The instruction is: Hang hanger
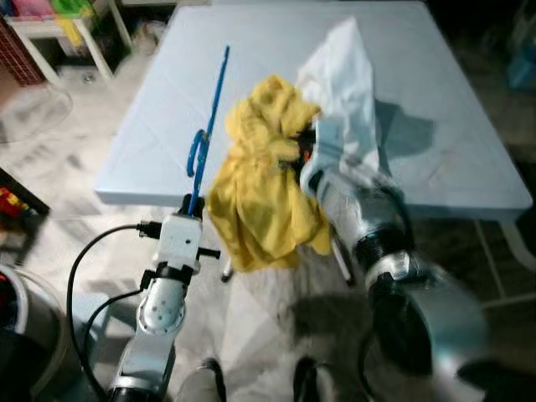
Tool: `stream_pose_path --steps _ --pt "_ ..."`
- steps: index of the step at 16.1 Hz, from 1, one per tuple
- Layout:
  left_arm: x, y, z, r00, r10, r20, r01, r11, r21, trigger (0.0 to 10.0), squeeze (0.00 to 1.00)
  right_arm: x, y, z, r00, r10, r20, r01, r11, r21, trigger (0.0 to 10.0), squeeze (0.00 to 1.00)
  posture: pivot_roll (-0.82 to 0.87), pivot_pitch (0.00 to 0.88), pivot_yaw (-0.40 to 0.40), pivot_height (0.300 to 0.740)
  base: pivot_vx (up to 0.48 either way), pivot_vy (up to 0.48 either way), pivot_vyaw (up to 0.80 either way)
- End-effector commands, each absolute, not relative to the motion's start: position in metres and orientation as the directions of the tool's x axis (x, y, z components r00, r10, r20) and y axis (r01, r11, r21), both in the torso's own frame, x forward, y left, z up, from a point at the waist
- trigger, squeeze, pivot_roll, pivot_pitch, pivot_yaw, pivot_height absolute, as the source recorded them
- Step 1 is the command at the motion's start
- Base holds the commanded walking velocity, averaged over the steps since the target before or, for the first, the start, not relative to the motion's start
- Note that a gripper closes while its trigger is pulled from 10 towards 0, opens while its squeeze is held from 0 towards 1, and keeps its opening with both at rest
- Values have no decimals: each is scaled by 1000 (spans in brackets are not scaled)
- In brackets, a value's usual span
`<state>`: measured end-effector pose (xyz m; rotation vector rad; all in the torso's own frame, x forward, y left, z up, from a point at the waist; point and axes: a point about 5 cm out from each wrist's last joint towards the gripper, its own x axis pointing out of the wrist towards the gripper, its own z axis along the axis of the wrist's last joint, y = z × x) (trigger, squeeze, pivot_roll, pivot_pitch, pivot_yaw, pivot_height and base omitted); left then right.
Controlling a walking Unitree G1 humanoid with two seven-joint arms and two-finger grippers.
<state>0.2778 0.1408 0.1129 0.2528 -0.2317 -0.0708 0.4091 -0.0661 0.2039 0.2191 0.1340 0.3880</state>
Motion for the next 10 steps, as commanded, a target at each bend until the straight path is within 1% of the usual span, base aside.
stream_pose_path --steps 1,3,4,6,8,9,10 --pt "273 146 113 974 -70 215 11 965 263 10000 0 416 -66 230 936 353 -9 -338 904 262 0 0 91 212 -21 740 0 0 0" --pt "267 149 112 976 -48 212 -11 963 268 10000 0 423 -71 263 950 306 58 -309 901 305 0 0 120 222 -33 740 0 0 0" --pt "266 150 112 976 -44 212 -16 963 270 10000 0 423 -72 271 951 301 75 -309 900 308 0 0 123 223 -33 740 0 0 0" --pt "263 155 112 977 -27 211 -33 961 275 10000 0 426 -77 305 947 268 176 -314 888 335 0 0 138 228 -43 740 0 0 0" --pt "261 156 112 978 -21 209 -39 960 279 10000 0 424 -86 346 926 219 308 -325 877 355 0 0 151 227 -48 740 0 0 0" --pt "260 156 113 977 -11 213 -51 958 281 10000 0 419 -98 388 888 157 433 -330 872 361 0 0 156 224 -51 740 0 0 0" --pt "260 157 114 977 -7 214 -55 958 281 10000 0 413 -105 411 858 120 499 -327 877 352 0 0 158 223 -53 740 0 0 0"
